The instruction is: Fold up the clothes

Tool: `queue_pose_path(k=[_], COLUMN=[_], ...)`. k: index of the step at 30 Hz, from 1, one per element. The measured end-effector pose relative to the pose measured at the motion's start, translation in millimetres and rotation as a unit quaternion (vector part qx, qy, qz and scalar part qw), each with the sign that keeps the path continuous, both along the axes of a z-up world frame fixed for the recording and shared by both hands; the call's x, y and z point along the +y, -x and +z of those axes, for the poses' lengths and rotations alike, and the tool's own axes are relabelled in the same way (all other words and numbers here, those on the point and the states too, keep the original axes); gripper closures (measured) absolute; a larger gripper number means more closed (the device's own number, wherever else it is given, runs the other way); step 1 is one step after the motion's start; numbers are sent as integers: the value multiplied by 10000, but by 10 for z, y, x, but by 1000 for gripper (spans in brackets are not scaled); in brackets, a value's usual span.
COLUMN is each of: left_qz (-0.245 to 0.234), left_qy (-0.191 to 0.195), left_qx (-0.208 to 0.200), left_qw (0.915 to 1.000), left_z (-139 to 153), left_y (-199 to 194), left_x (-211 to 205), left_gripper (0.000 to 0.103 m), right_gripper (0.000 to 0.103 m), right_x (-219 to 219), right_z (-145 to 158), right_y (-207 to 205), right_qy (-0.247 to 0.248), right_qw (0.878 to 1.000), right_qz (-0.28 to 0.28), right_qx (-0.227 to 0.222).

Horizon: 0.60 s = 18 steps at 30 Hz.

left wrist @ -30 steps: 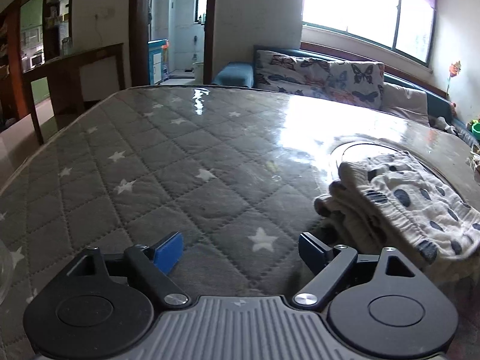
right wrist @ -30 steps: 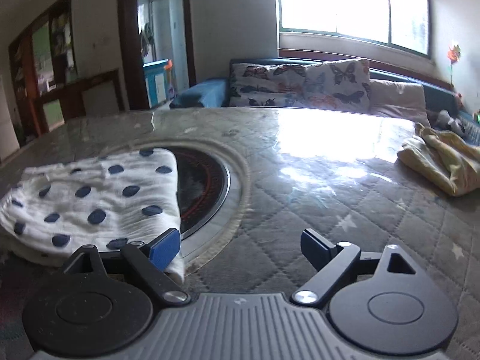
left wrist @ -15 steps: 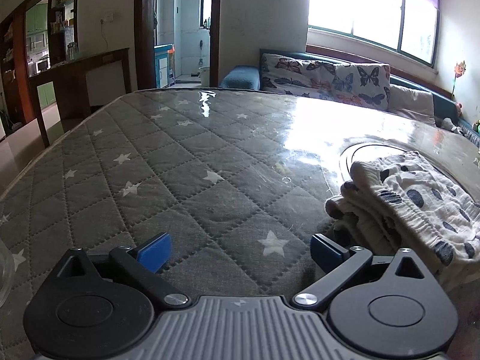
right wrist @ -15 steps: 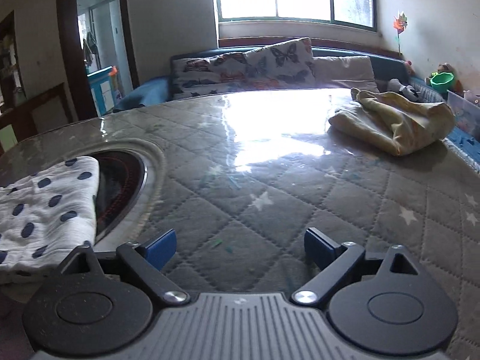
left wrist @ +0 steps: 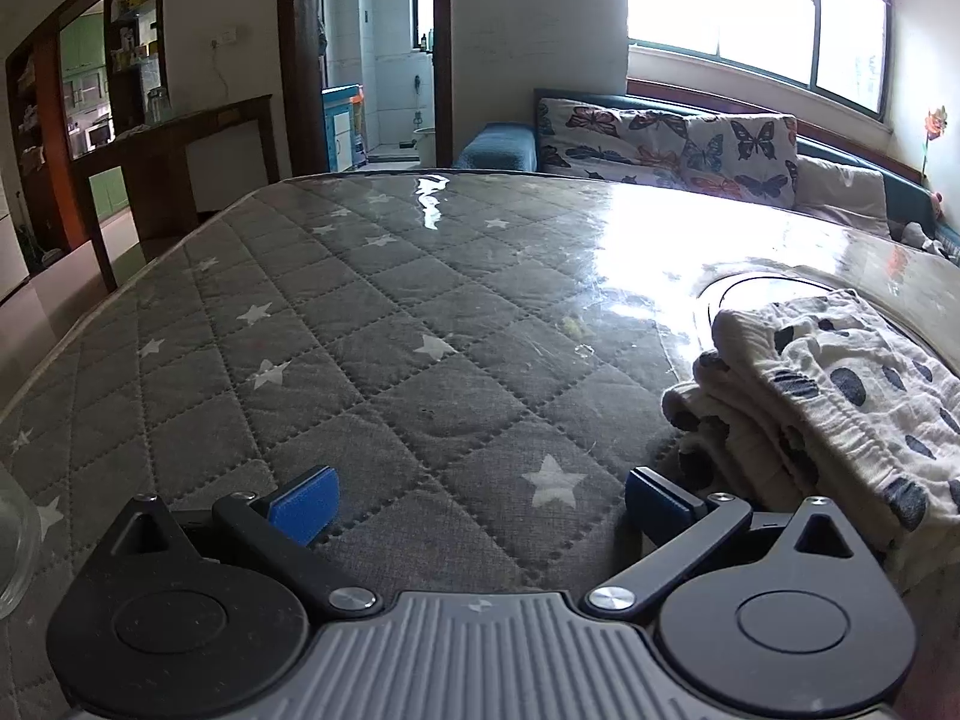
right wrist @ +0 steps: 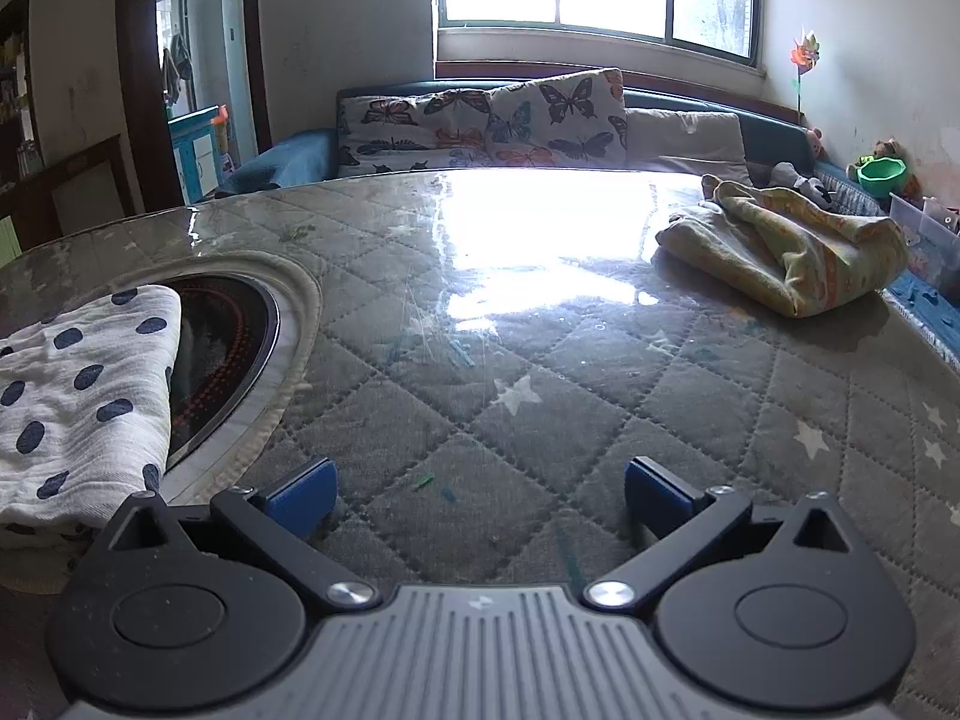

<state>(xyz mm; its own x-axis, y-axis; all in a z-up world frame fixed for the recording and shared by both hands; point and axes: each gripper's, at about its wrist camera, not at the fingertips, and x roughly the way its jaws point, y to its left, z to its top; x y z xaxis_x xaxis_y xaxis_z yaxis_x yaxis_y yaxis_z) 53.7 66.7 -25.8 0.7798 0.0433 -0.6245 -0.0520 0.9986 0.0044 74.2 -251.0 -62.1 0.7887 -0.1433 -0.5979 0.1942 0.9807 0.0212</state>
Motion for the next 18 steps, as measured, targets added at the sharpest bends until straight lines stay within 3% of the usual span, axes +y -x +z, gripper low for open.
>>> queue_pose_path(k=[18], left_qz=[130], left_qy=[-20], left_qx=[-4], left_qw=[9999], left_z=[-17], left_y=[-22], left_x=[-25], left_gripper=[0], right_gripper=[0], right_x=[-5], right_z=[9], right_y=[-17], right_qy=[23], right_qw=[10000], right_qz=[4], right_qx=[15])
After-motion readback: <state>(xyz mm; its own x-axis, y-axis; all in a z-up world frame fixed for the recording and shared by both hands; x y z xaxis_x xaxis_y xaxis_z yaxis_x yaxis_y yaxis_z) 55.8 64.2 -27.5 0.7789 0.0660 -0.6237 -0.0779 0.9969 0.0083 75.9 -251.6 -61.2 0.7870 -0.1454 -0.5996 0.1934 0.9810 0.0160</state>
